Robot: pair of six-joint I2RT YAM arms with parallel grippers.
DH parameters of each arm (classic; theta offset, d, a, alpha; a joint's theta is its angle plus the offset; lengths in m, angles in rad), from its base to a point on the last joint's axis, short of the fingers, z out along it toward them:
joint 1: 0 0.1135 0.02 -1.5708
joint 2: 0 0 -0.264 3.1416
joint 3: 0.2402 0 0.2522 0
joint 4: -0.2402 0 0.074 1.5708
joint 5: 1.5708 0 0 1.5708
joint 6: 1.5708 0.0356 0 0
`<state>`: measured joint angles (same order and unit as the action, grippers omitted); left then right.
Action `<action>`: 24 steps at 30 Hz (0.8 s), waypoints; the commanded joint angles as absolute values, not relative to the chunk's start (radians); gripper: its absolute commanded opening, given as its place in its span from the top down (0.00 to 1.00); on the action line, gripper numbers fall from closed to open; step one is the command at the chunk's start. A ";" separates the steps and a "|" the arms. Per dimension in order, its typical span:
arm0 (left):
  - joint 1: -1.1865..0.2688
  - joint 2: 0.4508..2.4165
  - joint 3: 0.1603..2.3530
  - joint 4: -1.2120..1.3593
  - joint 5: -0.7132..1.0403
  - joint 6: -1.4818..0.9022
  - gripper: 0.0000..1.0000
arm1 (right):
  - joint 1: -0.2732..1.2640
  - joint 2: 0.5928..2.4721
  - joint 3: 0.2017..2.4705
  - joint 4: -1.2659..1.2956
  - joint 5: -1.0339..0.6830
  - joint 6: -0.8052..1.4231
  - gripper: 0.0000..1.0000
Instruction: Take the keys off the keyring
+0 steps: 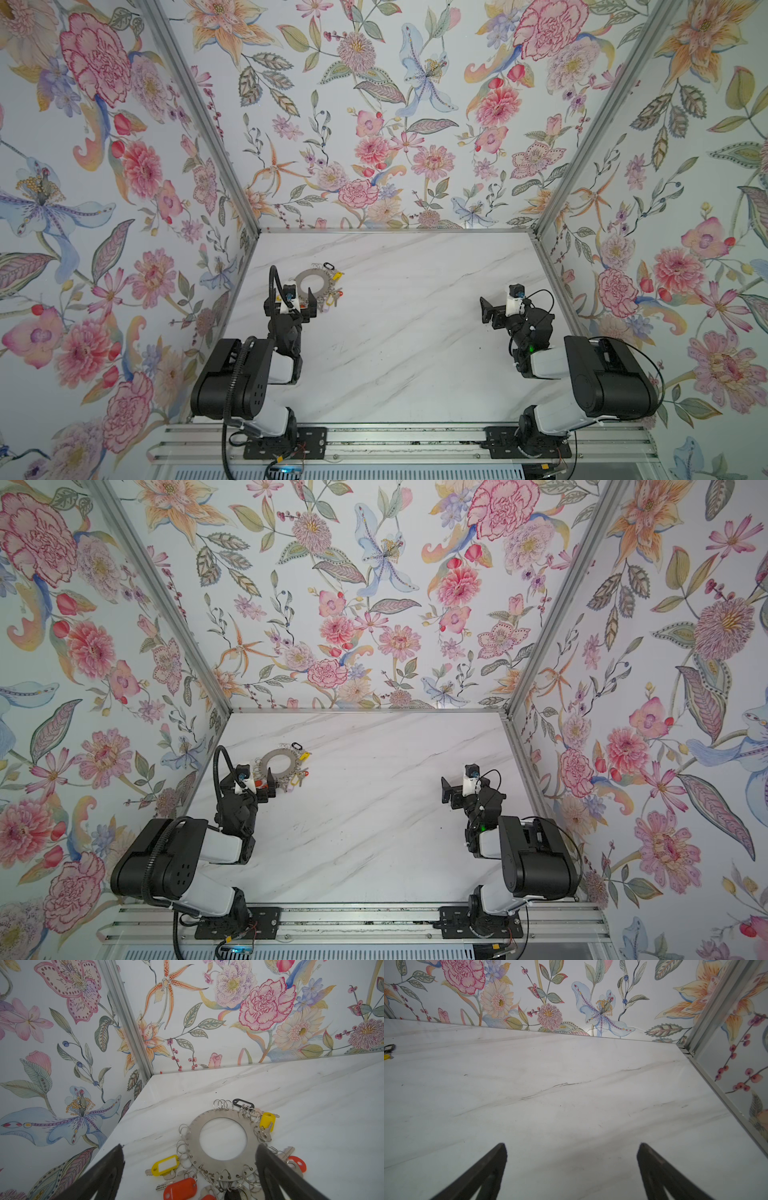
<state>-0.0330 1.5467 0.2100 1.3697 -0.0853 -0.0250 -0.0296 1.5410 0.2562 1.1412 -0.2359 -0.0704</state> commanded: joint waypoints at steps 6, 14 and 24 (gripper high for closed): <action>-0.033 1.554 0.214 1.384 -0.071 -0.020 0.01 | -0.040 1.546 0.268 1.155 -0.256 -0.058 0.01; -0.035 1.401 0.213 1.249 -0.085 -0.025 0.01 | -0.039 1.389 0.287 0.982 -0.287 -0.070 0.01; -0.036 1.196 0.558 0.545 -0.157 -0.214 0.01 | 0.014 1.148 0.436 0.604 -0.451 0.017 0.01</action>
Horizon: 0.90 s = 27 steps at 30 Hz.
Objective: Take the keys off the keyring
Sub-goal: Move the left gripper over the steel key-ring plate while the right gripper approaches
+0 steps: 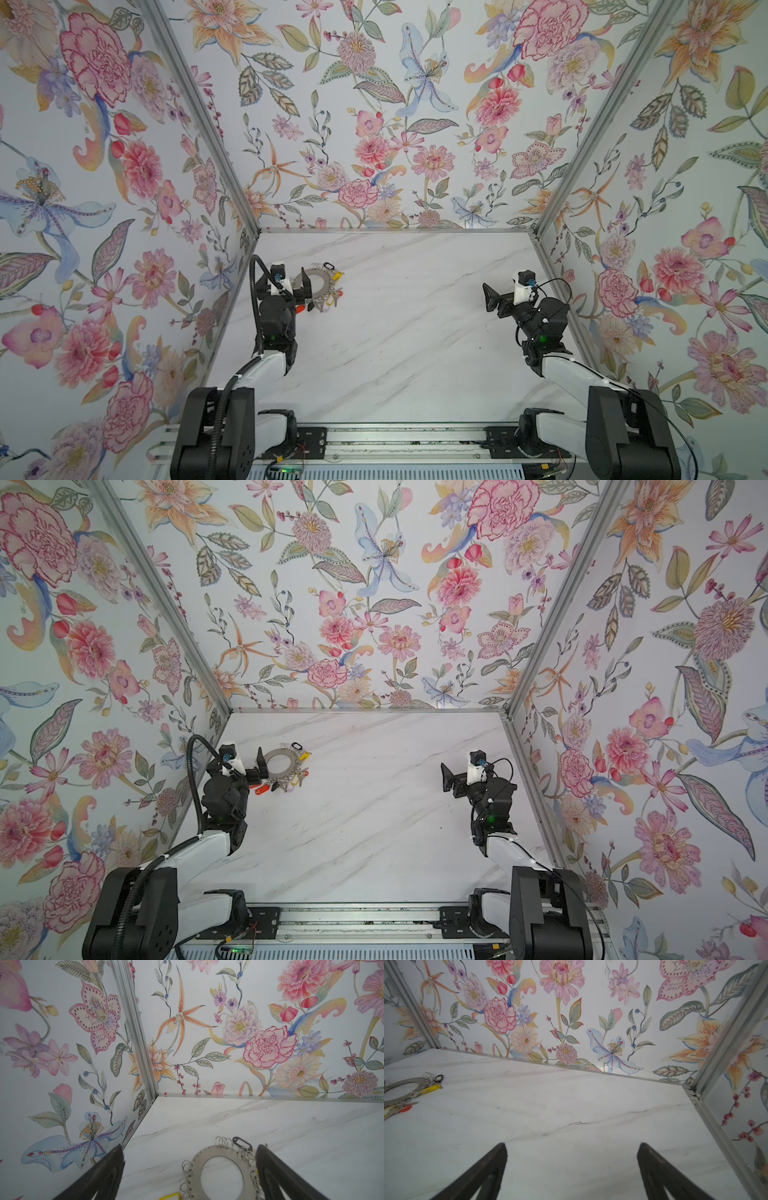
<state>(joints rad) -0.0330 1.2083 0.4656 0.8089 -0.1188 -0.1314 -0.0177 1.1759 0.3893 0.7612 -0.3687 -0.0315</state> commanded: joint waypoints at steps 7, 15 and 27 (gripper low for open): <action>-0.029 1.329 0.815 0.230 -0.106 -0.210 0.01 | 0.141 1.140 0.518 0.428 -0.492 0.080 0.01; 0.014 1.639 1.109 -0.022 -0.037 -0.212 0.01 | 0.281 1.194 0.538 0.449 -0.514 0.181 0.01; 0.119 1.977 1.396 -0.240 0.163 -0.239 0.09 | 0.485 1.374 0.580 0.586 -0.477 0.258 0.01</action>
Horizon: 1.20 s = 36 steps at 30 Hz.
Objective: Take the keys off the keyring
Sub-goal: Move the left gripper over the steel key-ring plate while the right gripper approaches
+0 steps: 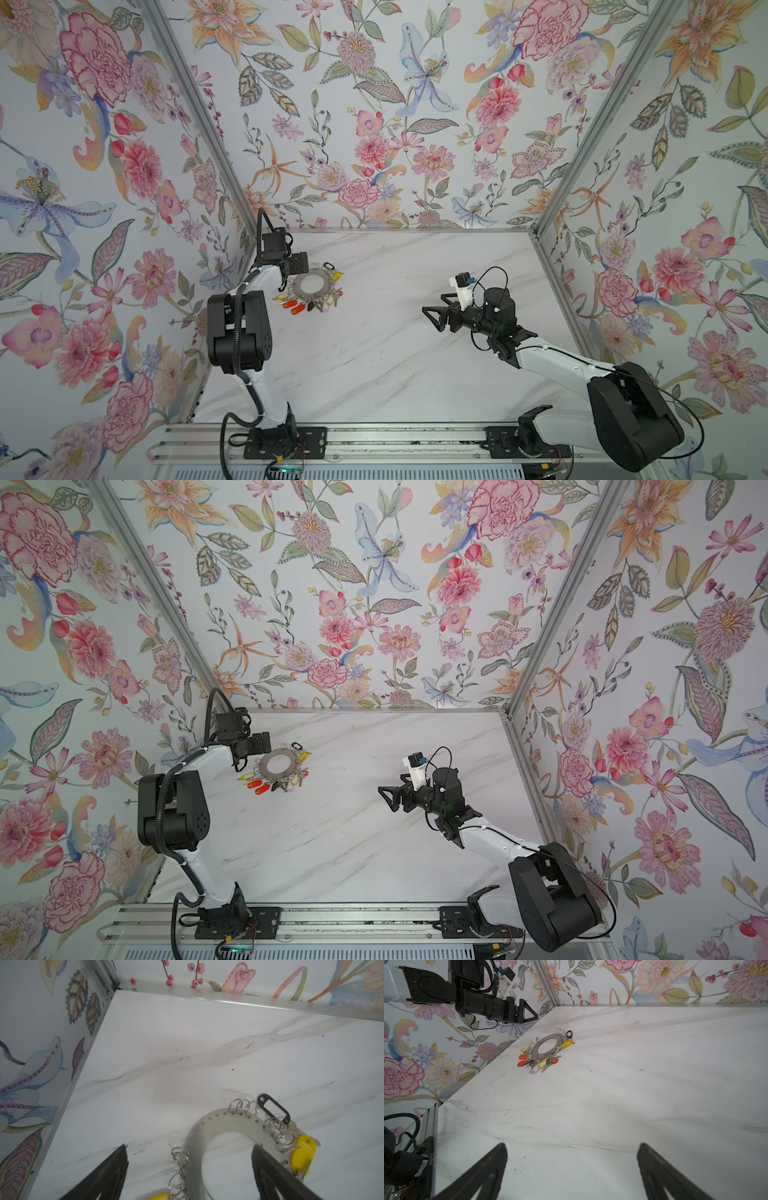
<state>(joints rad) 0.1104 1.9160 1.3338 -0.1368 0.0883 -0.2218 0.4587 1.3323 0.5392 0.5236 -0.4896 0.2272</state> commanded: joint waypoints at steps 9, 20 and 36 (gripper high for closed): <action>0.133 2.085 1.483 -0.391 0.202 -0.256 0.16 | 0.545 1.522 0.670 0.640 -0.505 0.294 0.01; 0.135 2.099 1.431 -0.419 0.175 -0.277 0.27 | 0.552 1.551 0.697 0.647 -0.519 0.293 0.01; 0.044 2.021 1.320 -0.439 0.130 -0.291 0.38 | 0.553 1.551 0.681 0.659 -0.522 0.307 0.01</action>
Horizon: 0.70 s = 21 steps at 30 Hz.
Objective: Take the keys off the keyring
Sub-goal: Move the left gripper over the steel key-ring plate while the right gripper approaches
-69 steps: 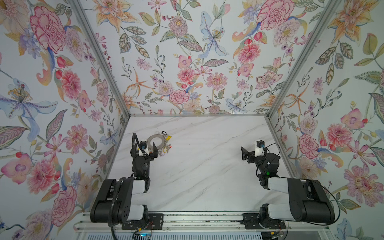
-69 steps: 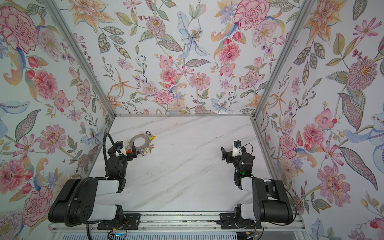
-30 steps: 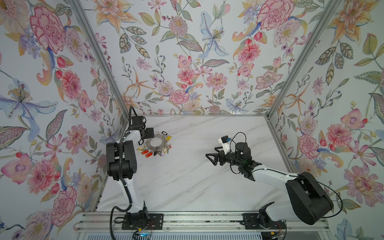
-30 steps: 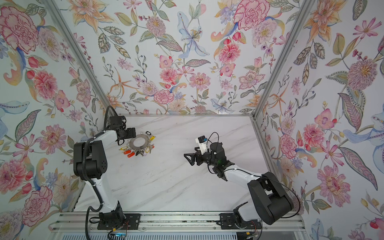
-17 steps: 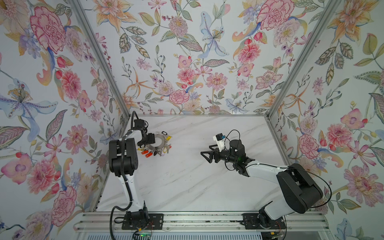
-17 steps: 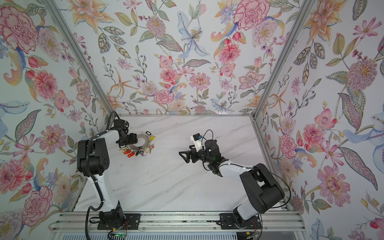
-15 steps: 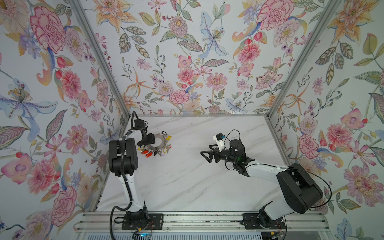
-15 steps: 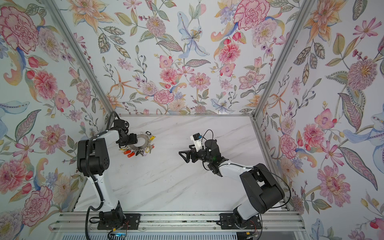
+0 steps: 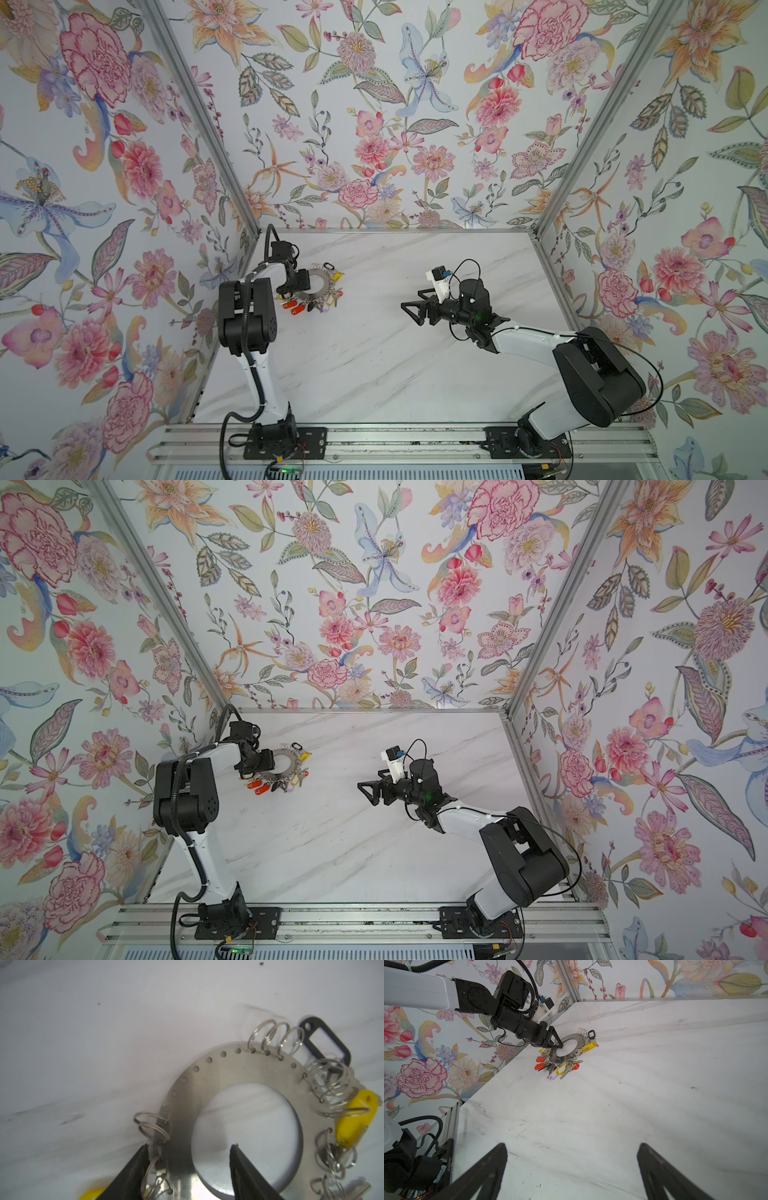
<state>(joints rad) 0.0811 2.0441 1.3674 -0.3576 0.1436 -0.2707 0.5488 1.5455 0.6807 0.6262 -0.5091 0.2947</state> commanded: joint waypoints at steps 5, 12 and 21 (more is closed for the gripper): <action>-0.002 1.971 1.254 -0.436 0.093 -0.300 0.39 | 0.552 1.542 0.666 0.666 -0.522 0.311 0.01; -0.092 1.940 1.173 -0.427 0.010 -0.313 0.41 | 0.552 1.541 0.637 0.698 -0.531 0.332 0.01; -0.229 1.893 1.097 -0.413 -0.015 -0.344 0.41 | 0.549 1.527 0.624 0.695 -0.534 0.331 0.01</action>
<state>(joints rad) -0.1768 1.8900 1.1507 -0.3382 -0.0063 -0.3264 0.5488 1.5455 0.6388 0.6716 -0.5198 0.3229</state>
